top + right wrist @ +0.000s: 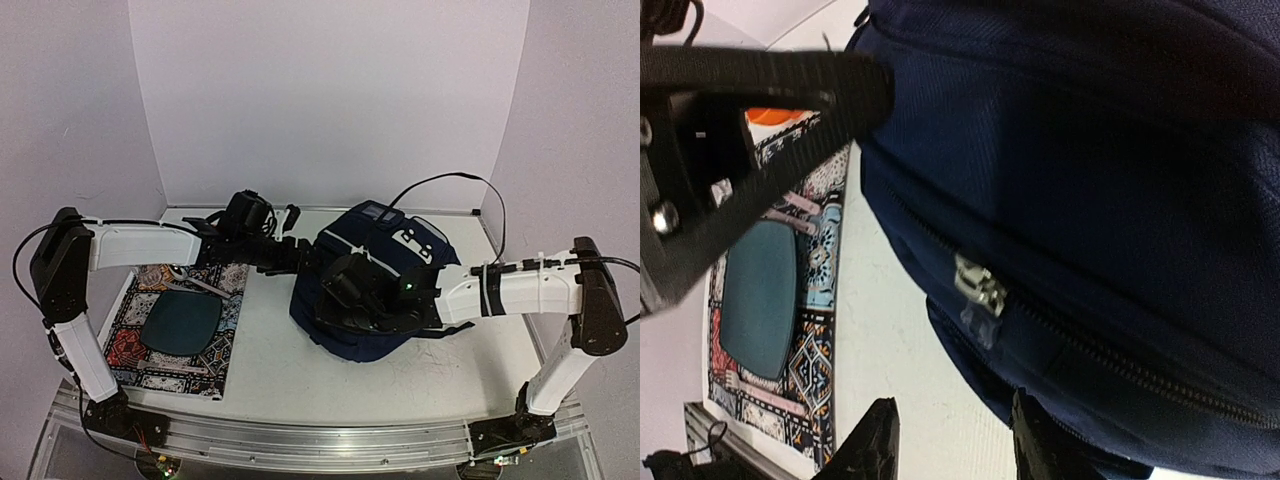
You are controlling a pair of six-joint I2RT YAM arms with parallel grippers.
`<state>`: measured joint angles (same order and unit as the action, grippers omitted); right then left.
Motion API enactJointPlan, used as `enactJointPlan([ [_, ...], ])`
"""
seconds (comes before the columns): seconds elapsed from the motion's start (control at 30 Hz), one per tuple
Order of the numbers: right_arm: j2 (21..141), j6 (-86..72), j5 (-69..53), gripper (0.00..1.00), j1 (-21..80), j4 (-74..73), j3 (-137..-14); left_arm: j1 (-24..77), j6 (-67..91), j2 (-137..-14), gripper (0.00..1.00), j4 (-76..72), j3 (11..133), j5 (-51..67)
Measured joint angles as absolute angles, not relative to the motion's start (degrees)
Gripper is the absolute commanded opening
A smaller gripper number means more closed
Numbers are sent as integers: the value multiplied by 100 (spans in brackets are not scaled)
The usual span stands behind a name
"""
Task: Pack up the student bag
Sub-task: Pick up the second largest pocket of the bag from the student bag.
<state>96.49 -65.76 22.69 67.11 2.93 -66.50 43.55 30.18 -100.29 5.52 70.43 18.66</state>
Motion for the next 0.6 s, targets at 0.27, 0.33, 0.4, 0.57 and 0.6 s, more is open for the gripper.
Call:
enactJointPlan([
  [0.27,9820,-6880,2531,42,6547,492,-6648,4317,3158,-10090,44,553,7048,2134],
  [0.33,9827,-6880,2534,41,6501,563,-6648,4307,3226,-10090,35,552,7048,2157],
  [0.4,9828,-6879,2532,37,6455,638,-6646,4299,3296,-10090,28,551,7048,2189],
  [0.57,9828,-6888,2493,29,6328,903,-6582,4294,3423,-10090,16,524,7046,2286],
  [0.6,9828,-6884,2487,28,6317,922,-6563,4294,3448,-10090,14,511,7042,2295],
])
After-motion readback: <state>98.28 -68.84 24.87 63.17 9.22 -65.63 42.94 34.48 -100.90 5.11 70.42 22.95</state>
